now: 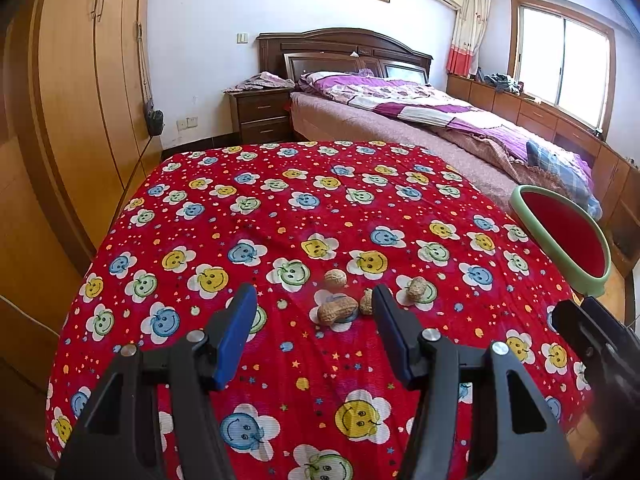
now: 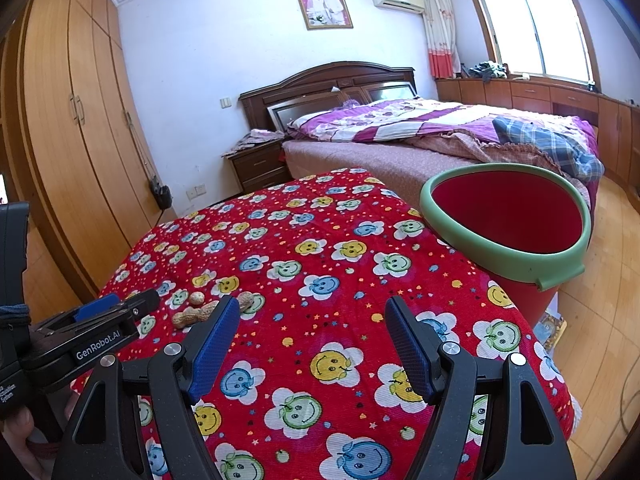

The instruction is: Collect trash

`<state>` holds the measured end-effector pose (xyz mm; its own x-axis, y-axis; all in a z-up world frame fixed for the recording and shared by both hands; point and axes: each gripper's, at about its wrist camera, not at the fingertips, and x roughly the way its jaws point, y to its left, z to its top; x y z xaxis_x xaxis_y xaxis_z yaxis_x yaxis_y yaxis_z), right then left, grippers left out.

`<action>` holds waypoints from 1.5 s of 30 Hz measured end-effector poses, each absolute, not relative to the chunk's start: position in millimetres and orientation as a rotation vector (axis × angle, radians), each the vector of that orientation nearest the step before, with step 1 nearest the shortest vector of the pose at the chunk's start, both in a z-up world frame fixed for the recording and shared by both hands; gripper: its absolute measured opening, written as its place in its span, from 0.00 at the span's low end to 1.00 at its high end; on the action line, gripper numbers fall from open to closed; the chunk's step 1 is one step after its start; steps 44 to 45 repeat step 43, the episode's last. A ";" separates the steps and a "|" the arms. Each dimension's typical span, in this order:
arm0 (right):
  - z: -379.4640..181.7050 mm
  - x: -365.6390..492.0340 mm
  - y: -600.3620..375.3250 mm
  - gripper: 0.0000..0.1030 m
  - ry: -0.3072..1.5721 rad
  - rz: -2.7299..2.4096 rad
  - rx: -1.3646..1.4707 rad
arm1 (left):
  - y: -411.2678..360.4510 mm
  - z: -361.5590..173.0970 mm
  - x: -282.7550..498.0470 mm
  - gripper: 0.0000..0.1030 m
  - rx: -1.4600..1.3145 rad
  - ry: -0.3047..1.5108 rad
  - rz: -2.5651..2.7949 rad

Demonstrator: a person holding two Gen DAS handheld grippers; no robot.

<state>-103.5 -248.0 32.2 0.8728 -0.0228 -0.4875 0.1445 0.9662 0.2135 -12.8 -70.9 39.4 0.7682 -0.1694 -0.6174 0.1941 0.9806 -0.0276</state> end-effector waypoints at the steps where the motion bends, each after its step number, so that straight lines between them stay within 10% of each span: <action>1: 32.0 -103.6 -247.4 0.74 0.504 -0.088 0.248 | -71.1 39.4 -12.7 0.58 0.039 0.667 -0.197; 45: 31.7 -103.8 -245.6 0.74 0.505 -0.087 0.251 | -71.5 41.9 -15.9 0.58 0.029 0.667 -0.196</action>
